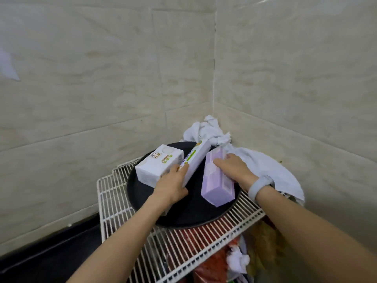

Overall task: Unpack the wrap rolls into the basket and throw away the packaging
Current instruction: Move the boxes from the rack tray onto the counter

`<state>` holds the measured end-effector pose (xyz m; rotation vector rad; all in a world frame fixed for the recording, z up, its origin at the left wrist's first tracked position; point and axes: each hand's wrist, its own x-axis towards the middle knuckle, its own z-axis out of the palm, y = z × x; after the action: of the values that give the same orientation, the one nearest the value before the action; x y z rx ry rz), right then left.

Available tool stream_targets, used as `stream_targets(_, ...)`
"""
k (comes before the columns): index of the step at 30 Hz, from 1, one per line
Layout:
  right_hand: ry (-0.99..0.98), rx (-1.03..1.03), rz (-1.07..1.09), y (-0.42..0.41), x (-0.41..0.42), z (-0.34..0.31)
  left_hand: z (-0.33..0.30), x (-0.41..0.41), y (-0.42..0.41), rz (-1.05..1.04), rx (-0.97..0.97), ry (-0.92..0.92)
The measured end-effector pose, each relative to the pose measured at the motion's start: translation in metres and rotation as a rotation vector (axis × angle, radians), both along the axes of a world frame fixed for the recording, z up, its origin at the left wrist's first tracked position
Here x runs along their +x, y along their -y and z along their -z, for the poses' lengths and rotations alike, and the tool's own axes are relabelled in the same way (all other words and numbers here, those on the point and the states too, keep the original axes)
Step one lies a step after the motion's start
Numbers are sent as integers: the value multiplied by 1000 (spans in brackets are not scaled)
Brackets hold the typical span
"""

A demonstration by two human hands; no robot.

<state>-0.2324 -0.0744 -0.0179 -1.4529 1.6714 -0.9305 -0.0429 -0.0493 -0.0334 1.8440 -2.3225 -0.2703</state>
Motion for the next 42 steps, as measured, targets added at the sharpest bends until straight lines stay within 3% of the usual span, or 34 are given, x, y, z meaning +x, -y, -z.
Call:
stream_targets(5,302,-207,9,-25,0,-15,-20,12,-37,-78,-224,-417)
stream_targets(9,396,-262,-149,-55,37,-32,-36,46,-90,-230,-470,-595)
stream_targets(18,435,-175,-557,-160,232,-18,21,168,-258,-793,-502,-922)
stream_targets(22,376,-29,-680,-220,332,38,74,224,-333,-997,-469,-931)
stream_targets(30,-263,352,-781,-280,430,193,185,328,-425,-1168,-82,-799)
stream_targets(35,-422,218,-700,-281,474,216,216,378,-410,-1089,109,-691)
stream_targets(42,-567,89,-723,-264,498,225,230,403,-368,-1033,164,-492)
